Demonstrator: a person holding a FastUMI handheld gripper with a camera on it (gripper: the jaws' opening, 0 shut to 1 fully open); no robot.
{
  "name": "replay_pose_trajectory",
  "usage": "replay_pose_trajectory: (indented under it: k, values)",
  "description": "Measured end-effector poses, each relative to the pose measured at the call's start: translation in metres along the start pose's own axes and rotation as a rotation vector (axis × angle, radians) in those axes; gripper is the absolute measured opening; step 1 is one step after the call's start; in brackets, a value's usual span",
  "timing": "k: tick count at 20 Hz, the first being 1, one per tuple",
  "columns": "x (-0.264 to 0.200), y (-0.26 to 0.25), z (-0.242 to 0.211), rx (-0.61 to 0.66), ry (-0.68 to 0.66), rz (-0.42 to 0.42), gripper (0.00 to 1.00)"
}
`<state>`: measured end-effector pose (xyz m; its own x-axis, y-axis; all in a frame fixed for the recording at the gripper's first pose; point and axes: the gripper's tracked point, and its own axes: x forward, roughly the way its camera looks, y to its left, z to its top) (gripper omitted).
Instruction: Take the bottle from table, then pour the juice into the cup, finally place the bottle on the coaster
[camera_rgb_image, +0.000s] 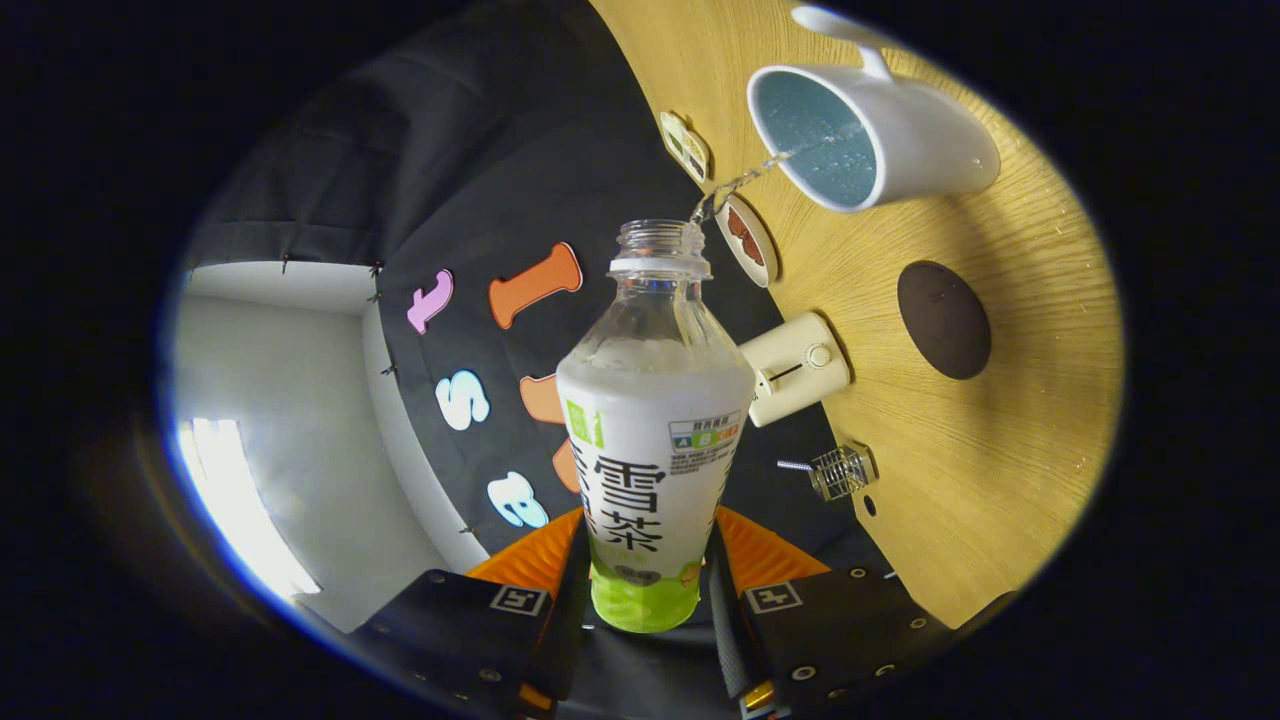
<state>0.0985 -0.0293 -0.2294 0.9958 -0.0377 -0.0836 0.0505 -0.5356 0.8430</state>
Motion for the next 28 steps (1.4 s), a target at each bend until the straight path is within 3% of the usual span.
replay_pose_trajectory:
  k: [28]
  values:
    - [0.017,0.037,0.014,0.286,-0.067,0.074,0.57]
